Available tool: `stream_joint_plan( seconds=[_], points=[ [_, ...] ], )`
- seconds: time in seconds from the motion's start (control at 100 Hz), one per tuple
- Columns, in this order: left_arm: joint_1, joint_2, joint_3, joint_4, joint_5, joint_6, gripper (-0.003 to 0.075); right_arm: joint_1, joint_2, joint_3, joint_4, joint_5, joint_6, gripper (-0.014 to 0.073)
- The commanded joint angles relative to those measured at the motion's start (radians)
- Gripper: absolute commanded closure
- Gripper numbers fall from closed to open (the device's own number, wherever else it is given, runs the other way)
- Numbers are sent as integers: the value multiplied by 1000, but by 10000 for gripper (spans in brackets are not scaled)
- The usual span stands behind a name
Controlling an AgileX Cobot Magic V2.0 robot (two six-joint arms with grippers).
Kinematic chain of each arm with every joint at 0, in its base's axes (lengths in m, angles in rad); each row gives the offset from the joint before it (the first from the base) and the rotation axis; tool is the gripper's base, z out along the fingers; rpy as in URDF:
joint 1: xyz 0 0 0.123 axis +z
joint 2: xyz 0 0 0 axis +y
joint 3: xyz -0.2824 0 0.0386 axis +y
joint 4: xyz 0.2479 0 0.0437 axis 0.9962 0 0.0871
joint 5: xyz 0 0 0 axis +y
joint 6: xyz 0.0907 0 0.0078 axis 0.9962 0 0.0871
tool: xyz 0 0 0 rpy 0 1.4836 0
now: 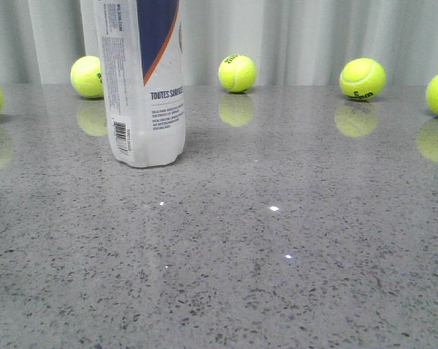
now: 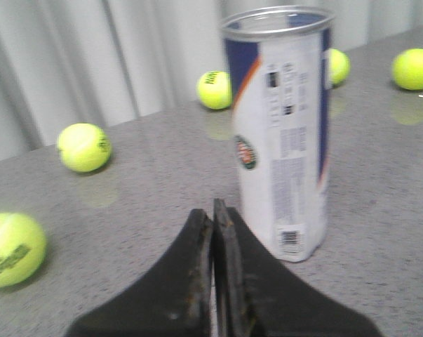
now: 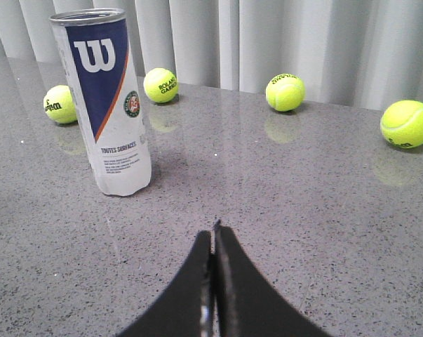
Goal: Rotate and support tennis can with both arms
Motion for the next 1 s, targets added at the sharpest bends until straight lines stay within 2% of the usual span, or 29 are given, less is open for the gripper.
stream_joint_plan(
  seconds=[0.0,0.1,0.23,0.64,0.7,0.75,0.85,0.99],
  points=[
    [44,-27,23,-1,-124,-8,739,-7,9,-26,-6,-74,3,652],
    [109,-75,96,-1,-157,-31,739,-7,9,-26,-6,-74,3,652],
    [189,-171,189,-1,-159,-162,739,-7,9,-26,-6,-74,3,652],
    [459,-591,457,1,-150,-164,739,-7,9,-26,-6,-74,3,652],
    [477,-615,499,1,-171,-164,739,-7,9,-26,-6,-75,3,652],
    [482,-605,487,3,-87,-164,739,-7,9,-26,-6,-72,3,652],
    [482,-613,494,3,-52,-164,739,-7,9,-26,-6,-72,3,652],
    [482,-613,494,3,-52,-164,739,-7,9,-26,-6,-71,3,652]
  ],
)
